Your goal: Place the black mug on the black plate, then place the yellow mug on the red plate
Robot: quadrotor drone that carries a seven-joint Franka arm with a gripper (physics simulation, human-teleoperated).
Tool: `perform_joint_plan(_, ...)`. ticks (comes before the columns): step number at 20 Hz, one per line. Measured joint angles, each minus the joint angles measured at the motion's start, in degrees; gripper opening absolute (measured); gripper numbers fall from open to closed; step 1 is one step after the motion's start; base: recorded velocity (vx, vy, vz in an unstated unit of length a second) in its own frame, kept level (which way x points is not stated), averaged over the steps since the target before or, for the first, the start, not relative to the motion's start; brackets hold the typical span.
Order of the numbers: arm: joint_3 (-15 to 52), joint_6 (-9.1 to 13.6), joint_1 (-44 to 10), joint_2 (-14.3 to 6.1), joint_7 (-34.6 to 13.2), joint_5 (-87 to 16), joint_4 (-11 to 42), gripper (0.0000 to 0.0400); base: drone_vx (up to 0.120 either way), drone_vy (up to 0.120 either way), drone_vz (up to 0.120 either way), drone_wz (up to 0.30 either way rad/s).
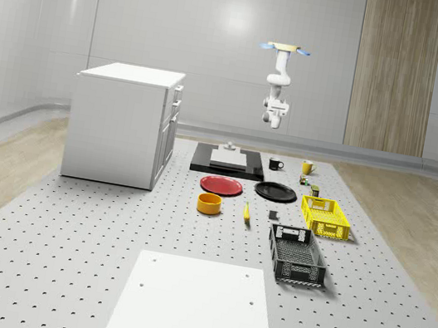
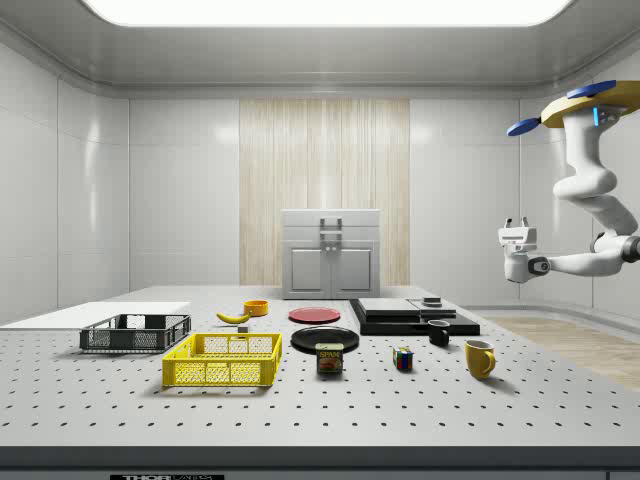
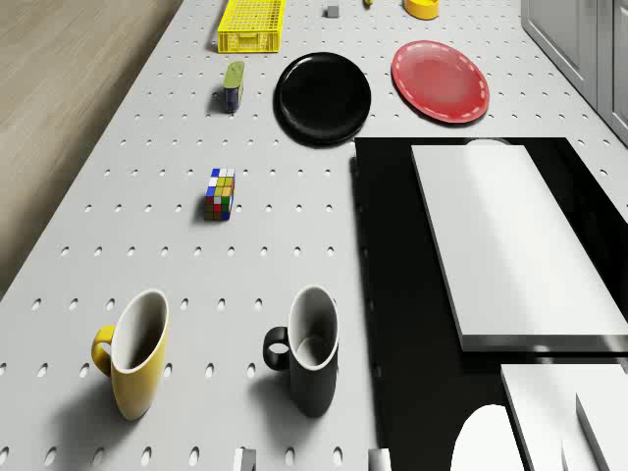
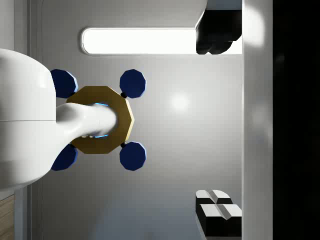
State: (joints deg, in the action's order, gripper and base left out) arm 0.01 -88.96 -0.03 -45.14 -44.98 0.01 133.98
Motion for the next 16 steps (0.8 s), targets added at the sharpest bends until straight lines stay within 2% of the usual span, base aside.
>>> perform_joint_plan(3, 0.04, 3.05, -0.09, 0.43, 0.05, 0.03, -3.62, 0.0400, 0.000, 0.000, 0.000, 0.000)
perform_joint_plan(8, 0.11, 7.08, -0.19, 2.28, 0.10, 0.07, -9.73, 0.0400, 0.000, 0.000, 0.000, 0.000)
perform_joint_plan(12, 0.14, 9.27, -0.26, 3.70, 0.13, 0.10, -13.51, 0.0400, 0.000, 0.000, 0.000, 0.000)
perform_joint_plan(16, 0.17, 10.41, -0.30, 4.50, 0.15, 0.11, -15.63, 0.0400, 0.000, 0.000, 0.000, 0.000)
